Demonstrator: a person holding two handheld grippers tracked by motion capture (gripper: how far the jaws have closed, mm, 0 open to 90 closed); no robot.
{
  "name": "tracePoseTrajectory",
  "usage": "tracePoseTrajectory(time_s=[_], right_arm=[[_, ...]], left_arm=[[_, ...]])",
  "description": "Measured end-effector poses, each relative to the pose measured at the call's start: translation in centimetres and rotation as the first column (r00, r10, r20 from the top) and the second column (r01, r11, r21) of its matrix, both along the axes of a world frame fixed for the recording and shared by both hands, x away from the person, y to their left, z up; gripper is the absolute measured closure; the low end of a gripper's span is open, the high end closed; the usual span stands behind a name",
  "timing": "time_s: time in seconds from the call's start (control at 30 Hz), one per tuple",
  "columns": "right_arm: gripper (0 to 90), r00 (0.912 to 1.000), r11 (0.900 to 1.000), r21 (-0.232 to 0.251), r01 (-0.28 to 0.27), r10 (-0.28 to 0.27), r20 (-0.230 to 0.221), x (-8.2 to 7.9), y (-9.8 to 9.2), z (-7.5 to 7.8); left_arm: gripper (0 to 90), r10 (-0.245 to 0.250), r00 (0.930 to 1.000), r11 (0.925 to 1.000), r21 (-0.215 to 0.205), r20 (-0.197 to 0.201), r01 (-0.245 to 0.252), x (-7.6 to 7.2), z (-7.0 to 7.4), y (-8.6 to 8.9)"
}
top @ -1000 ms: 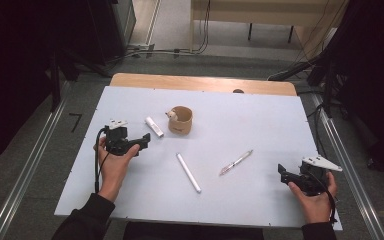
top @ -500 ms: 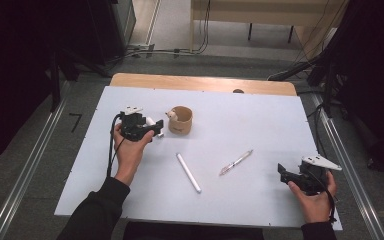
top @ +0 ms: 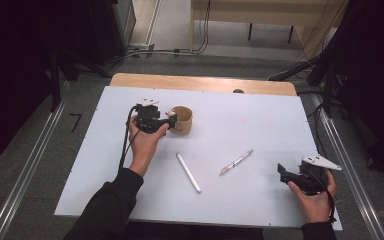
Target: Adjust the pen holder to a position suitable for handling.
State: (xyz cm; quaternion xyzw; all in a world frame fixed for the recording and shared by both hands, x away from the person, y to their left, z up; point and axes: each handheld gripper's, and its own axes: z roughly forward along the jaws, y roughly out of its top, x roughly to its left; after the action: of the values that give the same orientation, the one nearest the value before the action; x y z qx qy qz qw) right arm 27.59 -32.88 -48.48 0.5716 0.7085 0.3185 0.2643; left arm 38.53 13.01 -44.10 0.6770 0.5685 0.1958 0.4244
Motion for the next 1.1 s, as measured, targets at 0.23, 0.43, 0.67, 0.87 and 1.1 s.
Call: tracePoseTrajectory(time_s=[0.23, 0.43, 0.67, 0.87, 1.1], right_arm=[[12.7, 1.0000, 1.000, -0.003, 0.001, -0.001, -0.002, 0.0, 0.0, 0.0], [12.7, 1.0000, 1.000, -0.005, -0.002, 0.002, -0.005, 0.0, 0.0, -0.1], [12.7, 1.0000, 1.000, -0.007, -0.001, 0.001, -0.008, 0.0, 0.0, -0.1], [12.7, 1.0000, 1.000, -0.006, -0.001, 0.001, -0.008, 0.0, 0.1, -0.1], [12.7, 1.0000, 1.000, -0.006, -0.003, 0.003, -0.008, 0.0, 0.1, -0.1]], left_arm=[[41.0, 0.009, 1.0000, 1.0000, 0.002, 0.001, -0.009, 1.3, -0.9, -0.9], [51.2, 0.011, 0.9999, 0.9999, -0.003, 0.008, -0.011, 1.8, -1.8, -1.4], [53.9, 0.012, 0.9998, 0.9999, -0.001, 0.016, -0.012, 1.9, -2.0, -1.4], [55.1, 0.011, 0.9996, 0.9999, -0.001, 0.025, -0.011, 1.9, -2.0, -1.5], [55.3, 0.008, 0.9997, 0.9999, -0.009, 0.023, -0.008, 2.0, -2.0, -1.4]])
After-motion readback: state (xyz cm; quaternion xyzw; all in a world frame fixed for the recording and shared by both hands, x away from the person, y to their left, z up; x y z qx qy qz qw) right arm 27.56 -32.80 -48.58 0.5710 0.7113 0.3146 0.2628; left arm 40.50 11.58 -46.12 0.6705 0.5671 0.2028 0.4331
